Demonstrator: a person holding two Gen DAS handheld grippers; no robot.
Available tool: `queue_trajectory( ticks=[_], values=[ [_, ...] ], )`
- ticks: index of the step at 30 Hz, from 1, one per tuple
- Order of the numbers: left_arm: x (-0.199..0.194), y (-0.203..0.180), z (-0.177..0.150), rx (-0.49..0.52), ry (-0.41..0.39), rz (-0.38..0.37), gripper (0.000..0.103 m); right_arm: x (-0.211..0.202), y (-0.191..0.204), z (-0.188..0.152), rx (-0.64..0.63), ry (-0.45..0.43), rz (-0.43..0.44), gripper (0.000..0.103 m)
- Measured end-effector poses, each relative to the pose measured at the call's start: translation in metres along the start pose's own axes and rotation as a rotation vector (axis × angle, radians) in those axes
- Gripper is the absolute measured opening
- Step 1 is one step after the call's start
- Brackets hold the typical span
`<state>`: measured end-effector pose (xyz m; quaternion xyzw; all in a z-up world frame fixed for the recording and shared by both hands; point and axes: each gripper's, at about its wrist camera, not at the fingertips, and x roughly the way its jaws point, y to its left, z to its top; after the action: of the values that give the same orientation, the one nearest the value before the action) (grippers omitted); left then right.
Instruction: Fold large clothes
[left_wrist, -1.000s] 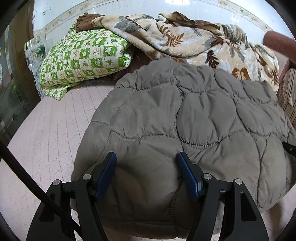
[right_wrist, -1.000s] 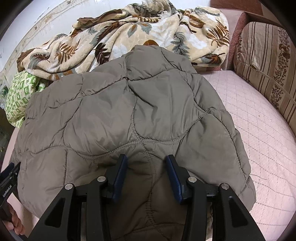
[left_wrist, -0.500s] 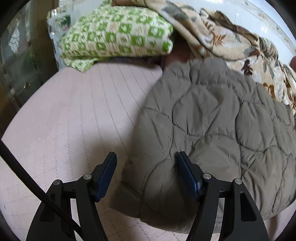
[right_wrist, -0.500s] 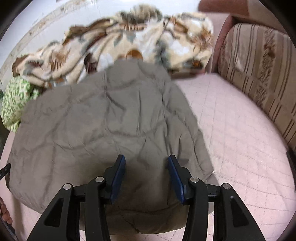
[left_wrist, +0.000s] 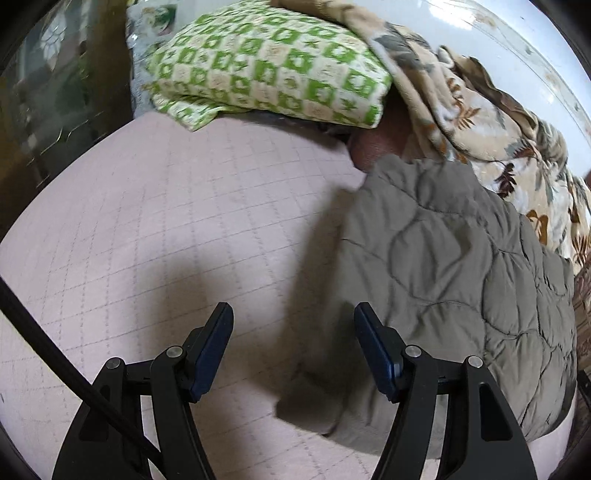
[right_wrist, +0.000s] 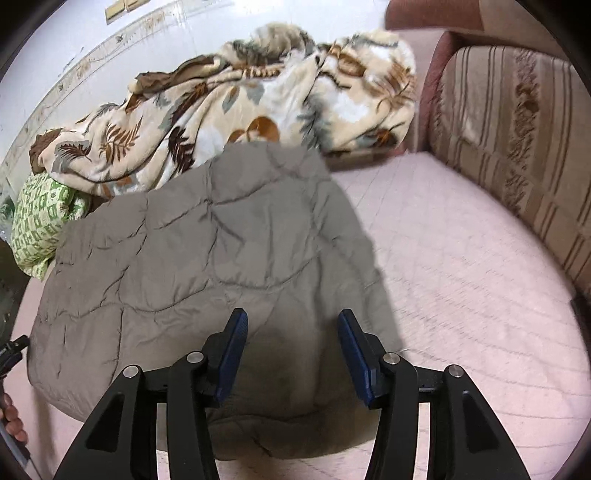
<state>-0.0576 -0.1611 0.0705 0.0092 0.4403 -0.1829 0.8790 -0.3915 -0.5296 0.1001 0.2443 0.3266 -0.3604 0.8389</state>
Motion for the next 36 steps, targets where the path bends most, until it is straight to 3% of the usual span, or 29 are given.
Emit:
queue_trajectory(
  ticks=[3,6,9,13,16,20,23,28,36],
  values=[
    [0.006,0.002,-0.004,0.027,0.031,0.018,0.067,-0.004,-0.008,0.001,0.021,0.005,-0.012,0.055],
    [0.020,-0.005,-0.014,0.100,0.065,0.049,0.068,0.007,-0.020,-0.005,0.082,0.098,0.026,0.055],
    [0.011,-0.002,-0.018,0.103,0.049,0.064,0.068,0.020,-0.029,-0.014,0.089,0.172,0.074,0.056],
    [-0.033,0.024,-0.029,-0.018,0.011,-0.054,0.067,-0.035,-0.048,-0.011,0.188,0.045,0.173,0.060],
    [-0.051,0.035,-0.051,-0.036,0.013,-0.084,0.067,-0.067,-0.085,-0.031,0.231,-0.035,0.149,0.072],
    [-0.049,0.039,-0.067,-0.008,0.051,-0.043,0.067,-0.065,-0.125,-0.056,0.349,0.012,0.131,0.072],
    [-0.049,0.047,-0.065,-0.045,0.036,-0.049,0.067,-0.052,-0.153,-0.071,0.499,0.067,0.216,0.072],
    [-0.037,0.057,-0.064,-0.178,0.092,-0.210,0.068,-0.027,-0.170,-0.092,0.698,0.139,0.359,0.072],
    [-0.020,0.047,-0.067,-0.264,0.163,-0.340,0.071,-0.001,-0.142,-0.088,0.724,0.165,0.408,0.075]
  ],
)
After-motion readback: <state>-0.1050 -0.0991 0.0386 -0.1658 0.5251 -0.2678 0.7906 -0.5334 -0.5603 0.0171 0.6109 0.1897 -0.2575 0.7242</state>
